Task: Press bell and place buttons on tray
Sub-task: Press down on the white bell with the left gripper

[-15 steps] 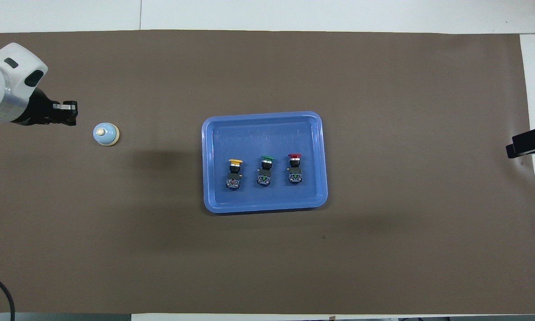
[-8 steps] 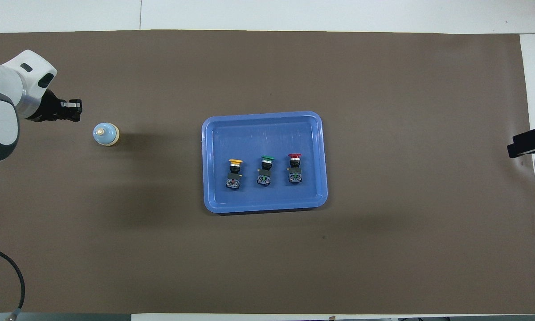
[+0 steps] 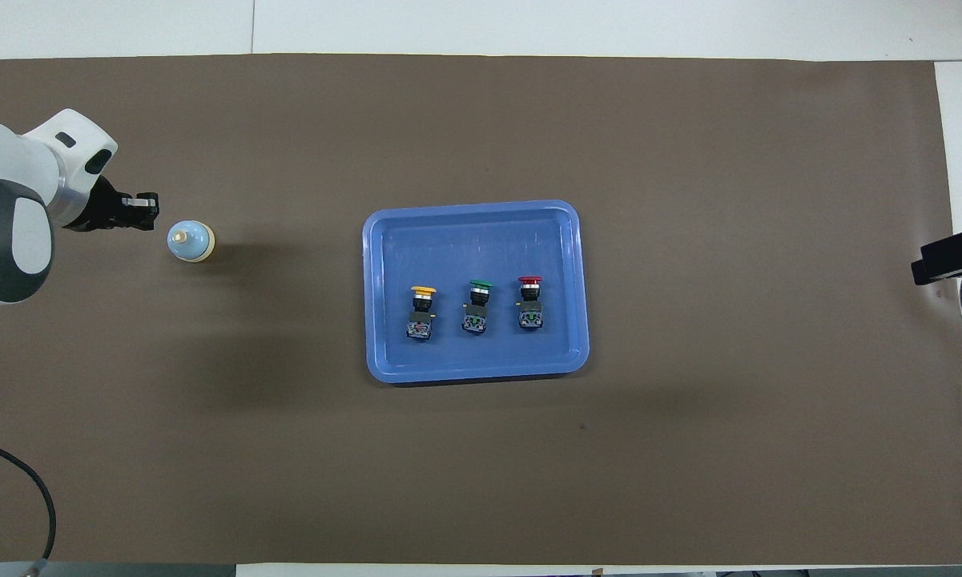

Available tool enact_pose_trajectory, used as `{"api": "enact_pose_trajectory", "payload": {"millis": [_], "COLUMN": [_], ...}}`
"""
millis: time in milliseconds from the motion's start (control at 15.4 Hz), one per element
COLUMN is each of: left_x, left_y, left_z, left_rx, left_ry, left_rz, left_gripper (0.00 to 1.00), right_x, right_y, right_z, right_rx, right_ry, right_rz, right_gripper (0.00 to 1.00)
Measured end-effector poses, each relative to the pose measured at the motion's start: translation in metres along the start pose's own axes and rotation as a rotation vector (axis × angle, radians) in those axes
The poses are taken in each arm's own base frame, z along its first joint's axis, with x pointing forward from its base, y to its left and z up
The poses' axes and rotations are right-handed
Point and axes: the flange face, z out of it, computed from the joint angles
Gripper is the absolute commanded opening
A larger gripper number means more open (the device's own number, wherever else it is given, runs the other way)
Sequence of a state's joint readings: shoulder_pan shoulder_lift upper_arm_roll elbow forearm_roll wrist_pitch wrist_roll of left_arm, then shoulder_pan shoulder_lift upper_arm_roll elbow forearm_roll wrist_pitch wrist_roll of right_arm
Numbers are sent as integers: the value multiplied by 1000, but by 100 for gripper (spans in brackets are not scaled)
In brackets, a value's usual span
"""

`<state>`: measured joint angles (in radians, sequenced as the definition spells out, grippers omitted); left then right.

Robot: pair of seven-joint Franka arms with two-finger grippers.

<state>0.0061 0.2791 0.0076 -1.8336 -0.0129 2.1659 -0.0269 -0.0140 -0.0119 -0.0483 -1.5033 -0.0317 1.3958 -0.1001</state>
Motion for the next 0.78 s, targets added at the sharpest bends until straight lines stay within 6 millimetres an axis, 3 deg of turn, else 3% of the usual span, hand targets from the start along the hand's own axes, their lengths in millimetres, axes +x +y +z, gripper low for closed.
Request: {"api": "enact_pose_trajectory", "payload": {"millis": [780], "left_x": [-8], "left_y": [6], "left_z": [19], "left_rx": [-3], "left_ry": [5], "left_rz": [13], "left_gripper": [0], "right_x": [0], "right_y": [0], "right_z": [1], "right_rx": [0], "right_ry": [-1], "right_rz": [0], "right_gripper": [100]}}
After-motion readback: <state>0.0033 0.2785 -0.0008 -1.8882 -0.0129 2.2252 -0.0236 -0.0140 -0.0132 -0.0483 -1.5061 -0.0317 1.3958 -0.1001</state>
